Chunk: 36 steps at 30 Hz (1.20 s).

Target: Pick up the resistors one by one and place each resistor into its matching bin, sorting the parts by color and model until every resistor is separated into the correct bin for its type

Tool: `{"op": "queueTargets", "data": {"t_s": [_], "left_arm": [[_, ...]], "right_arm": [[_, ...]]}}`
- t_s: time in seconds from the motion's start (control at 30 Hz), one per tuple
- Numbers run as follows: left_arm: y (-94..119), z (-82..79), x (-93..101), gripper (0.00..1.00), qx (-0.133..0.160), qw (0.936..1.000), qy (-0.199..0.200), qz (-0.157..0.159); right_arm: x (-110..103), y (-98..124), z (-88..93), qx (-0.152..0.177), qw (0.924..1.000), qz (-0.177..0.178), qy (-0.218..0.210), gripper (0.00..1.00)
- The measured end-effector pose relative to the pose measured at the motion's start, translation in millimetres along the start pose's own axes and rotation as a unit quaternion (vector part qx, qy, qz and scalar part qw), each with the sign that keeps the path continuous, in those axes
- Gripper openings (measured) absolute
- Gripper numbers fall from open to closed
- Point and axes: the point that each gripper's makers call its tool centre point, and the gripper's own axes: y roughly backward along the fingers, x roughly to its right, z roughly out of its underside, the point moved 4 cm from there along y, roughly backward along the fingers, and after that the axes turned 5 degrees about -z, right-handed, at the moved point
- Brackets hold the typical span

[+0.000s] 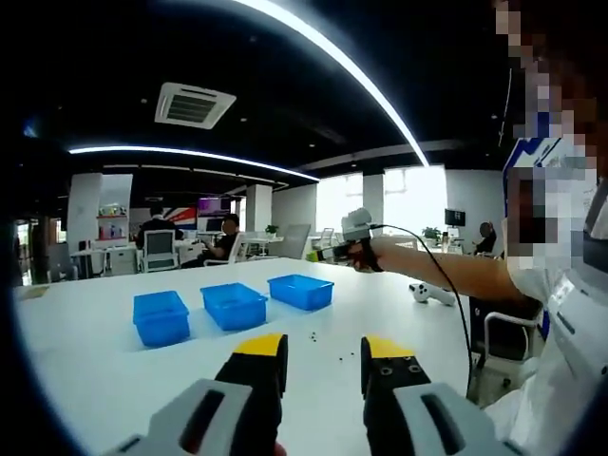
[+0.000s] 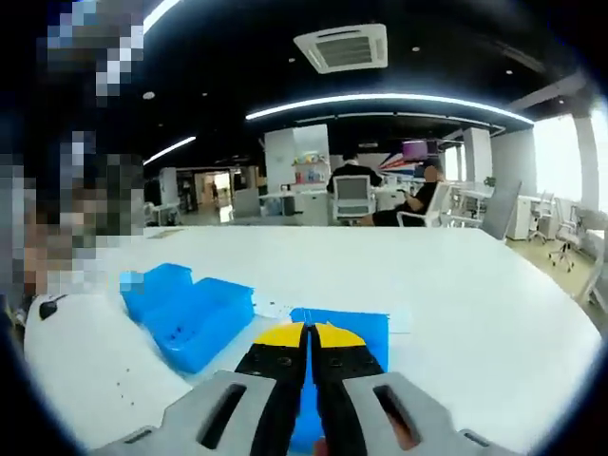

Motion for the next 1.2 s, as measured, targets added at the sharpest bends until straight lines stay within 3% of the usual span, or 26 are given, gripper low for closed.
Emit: {"op": "queueTargets", "data": {"t_s": [0.03, 0.07, 0.13, 0.17, 0.27, 0.57, 0.73, 0.93, 1.2], "left_arm": [[0, 0.0, -0.3, 0.33, 0.0, 1.0, 0.0, 0.0], [0, -0.1, -0.4, 0.33, 0.0, 1.0, 0.0, 0.0], [0, -0.3, -0.4, 0.33, 0.001, 1.0, 0.0, 0.0], [0, -0.4, -0.3, 0.33, 0.001, 1.0, 0.0, 0.0], [0, -0.1, 0.2, 0.33, 0.0, 1.0, 0.0, 0.0], [1, 0.3, 0.5, 0.33, 0.0, 1.0, 0.0, -0.001], [2, -2.5, -4.5, 0.32, 0.008, 0.9998, -0.006, -0.015], [4, -5.7, -12.2, 0.32, 0.017, 0.9994, 0.002, -0.031], [3, -2.6, -14.3, 0.32, 0.013, 0.9993, 0.005, -0.035]], "right_arm": [[-2, -1, 1.2, -0.003, 1.0, 0.003, 0.002, 0.09], [1, 0, 3.3, -0.016, 0.9996, 0.013, 0.02, 0.19], [-4, -1, 5.9, -0.022, 0.9992, 0.009, 0.031, 0.52], [-6, 1, 5.7, -0.021, 0.9992, 0.005, 0.033, 0.59], [-10, 7, 4.3, -0.014, 0.9991, 0.007, 0.039, 0.49], [-31, 34, -1.7, 0.01, 0.9986, -0.019, 0.048, 0.47], [-58, 65, -0.2, 0.015, 0.9955, -0.061, 0.071, 0.51], [-88, 109, 5.0, 0.036, 0.9911, -0.098, 0.083, 0.5], [-116, 158, 28.7, 0.033, 0.9844, -0.139, 0.103, 0.51]]}}
